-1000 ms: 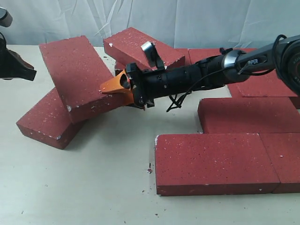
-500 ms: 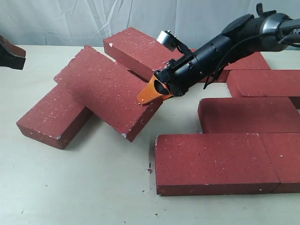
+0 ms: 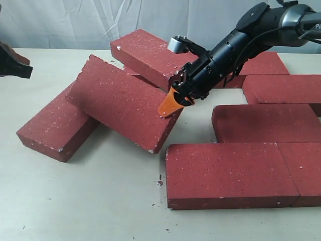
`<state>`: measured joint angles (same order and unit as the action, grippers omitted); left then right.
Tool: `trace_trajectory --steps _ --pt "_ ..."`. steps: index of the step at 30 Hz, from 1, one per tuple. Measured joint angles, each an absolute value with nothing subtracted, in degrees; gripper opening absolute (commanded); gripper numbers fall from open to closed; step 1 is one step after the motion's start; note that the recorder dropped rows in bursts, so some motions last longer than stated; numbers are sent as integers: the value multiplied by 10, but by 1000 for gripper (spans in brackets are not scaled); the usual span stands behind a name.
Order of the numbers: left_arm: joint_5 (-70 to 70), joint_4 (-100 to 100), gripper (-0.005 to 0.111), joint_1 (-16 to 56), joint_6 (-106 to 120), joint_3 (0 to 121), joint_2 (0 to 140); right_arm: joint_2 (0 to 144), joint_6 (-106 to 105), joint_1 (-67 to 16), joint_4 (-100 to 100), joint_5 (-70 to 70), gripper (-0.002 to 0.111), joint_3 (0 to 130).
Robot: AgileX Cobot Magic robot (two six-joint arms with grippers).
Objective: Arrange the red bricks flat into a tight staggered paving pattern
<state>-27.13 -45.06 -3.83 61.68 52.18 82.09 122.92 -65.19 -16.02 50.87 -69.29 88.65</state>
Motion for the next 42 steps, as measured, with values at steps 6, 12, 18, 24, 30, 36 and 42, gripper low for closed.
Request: trace_trajectory --steps 6,12,18,24,30,36,42 --pt "-246 -456 0 -38 619 521 842 1229 -661 -161 518 -694 82 888" --pt "-231 -466 0 -38 619 521 842 1221 -541 -162 499 -665 74 923" --pt "-212 -474 0 -38 619 521 844 1194 -428 -162 458 -661 45 963" --pt "-192 -491 0 -38 619 521 859 1148 -394 -162 418 -692 1 967" --pt "-191 -545 0 -38 658 525 902 1113 -390 -162 381 -694 0 914" --pt "-210 -655 0 -38 753 543 947 1111 -391 -162 348 -697 0 839" --pt "-252 -701 0 -38 795 569 993 1111 -396 -162 343 -649 0 785"
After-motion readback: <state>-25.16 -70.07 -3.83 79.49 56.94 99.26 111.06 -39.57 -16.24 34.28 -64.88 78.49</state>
